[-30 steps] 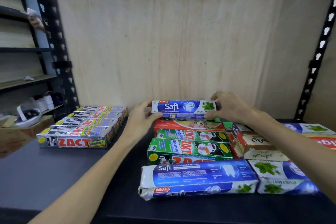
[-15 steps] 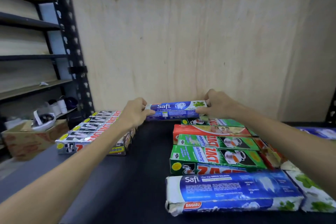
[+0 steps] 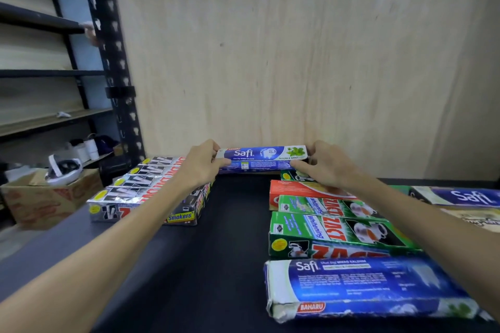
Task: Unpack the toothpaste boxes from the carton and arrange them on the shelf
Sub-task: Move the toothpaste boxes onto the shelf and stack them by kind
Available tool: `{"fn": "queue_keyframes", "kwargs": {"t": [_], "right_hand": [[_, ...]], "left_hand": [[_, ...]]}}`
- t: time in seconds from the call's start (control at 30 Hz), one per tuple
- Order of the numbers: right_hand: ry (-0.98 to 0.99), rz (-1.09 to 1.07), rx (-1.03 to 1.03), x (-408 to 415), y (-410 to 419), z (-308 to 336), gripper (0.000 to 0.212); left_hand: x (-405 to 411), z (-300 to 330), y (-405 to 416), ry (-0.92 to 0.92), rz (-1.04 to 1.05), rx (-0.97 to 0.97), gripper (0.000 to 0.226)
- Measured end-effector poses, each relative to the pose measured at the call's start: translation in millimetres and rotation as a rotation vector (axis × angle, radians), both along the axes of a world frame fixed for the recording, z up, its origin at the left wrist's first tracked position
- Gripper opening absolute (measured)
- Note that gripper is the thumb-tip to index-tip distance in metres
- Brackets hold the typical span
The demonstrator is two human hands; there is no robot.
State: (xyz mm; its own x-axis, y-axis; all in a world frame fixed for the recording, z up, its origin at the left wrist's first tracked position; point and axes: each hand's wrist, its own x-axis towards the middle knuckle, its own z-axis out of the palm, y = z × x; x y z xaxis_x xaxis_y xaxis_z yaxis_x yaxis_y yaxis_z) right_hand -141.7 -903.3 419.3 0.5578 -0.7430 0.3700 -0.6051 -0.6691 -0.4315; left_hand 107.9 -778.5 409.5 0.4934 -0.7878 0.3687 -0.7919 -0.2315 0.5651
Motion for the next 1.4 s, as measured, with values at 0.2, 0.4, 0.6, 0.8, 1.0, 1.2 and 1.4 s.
{"fn": "queue_keyframes", "kwargs": {"t": [0.2,0.4,0.6,0.8,1.0,1.2,1.4], "right_hand": [[0.035,0.024,0.003,-4,0,-3,0.045],[0.162,0.0,-0.009,-9,0,0,0.047],[0.304,-0.047,0.038,-2,-9,9,0.055],[0.294,-0.071,0.157,6,-12,13,0.055],[0.16,-0.145,0.176,13,-18,2,0.047],[0.073,-0.164,0.22,15,-18,-2,0.048],[0.056,-0.187,0.193,17,-15,0,0.048]], "left_hand": [[-4,4,6,-0.004,-0.009,0.016,0.038],[-5,4,7,-0.038,-0.033,0.085,0.039],[-1,3,1,-0.123,-0.008,0.155,0.037],[4,-1,-13,-0.226,0.054,0.184,0.04],[2,-5,-16,-0.226,0.084,0.116,0.05],[2,1,-5,-0.122,0.006,0.131,0.06],[2,-3,-10,-0.27,0.031,0.131,0.052]]}}
